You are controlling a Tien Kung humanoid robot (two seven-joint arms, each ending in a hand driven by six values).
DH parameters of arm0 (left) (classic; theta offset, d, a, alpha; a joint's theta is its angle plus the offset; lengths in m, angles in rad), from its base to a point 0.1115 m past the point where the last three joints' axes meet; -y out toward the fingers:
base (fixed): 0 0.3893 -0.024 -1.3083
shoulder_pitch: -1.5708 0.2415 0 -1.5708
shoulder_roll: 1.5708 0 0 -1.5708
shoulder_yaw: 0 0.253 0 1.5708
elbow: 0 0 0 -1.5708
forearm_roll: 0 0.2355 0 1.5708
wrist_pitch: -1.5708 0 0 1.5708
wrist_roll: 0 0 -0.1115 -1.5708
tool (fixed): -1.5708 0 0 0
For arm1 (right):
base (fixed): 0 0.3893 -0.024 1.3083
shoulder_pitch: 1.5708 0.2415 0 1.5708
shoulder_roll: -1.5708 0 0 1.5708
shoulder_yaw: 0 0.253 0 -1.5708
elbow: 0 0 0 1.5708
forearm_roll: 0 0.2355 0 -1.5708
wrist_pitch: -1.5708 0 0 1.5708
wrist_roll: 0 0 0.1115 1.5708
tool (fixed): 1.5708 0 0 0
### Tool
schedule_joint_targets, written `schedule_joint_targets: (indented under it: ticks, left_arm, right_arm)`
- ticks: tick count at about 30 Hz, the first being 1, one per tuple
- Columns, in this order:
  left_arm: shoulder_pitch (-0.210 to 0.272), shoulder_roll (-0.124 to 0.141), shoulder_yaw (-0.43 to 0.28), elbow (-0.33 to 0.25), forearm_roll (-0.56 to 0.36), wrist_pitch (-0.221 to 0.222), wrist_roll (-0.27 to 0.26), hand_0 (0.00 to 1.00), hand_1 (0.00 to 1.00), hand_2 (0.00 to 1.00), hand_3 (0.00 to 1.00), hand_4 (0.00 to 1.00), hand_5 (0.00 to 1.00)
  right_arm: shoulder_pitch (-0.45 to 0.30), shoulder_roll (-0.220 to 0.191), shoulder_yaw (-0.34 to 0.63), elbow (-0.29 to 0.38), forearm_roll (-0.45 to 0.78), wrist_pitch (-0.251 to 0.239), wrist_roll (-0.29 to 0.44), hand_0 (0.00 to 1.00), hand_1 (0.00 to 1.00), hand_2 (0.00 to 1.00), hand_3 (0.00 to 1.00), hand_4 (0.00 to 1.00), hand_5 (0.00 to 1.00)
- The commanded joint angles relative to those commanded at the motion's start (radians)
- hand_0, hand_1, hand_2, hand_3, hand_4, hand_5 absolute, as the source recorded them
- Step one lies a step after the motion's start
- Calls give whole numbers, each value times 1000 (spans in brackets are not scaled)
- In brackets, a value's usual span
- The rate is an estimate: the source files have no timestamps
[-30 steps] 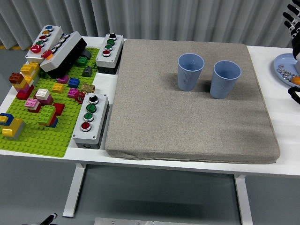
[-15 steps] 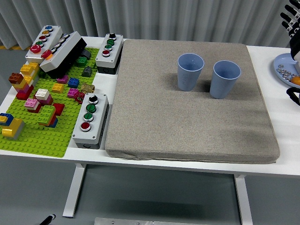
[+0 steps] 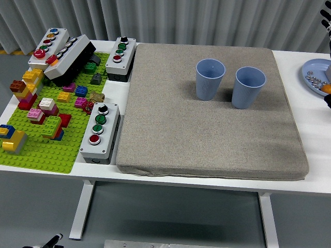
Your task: Pick cup pour cup place
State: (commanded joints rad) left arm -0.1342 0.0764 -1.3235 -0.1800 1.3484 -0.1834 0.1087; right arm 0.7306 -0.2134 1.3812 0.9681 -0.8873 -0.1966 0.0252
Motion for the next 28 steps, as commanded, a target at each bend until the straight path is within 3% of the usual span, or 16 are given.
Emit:
schedule_joint_targets:
  ticks: [28]
  left_arm:
    - [14,1,41,0,-32,-2,-1,820,853,915,798,600,998]
  right_arm:
    - [3,7,-19,1,4,2,-3,949,831,836,814,712,998]
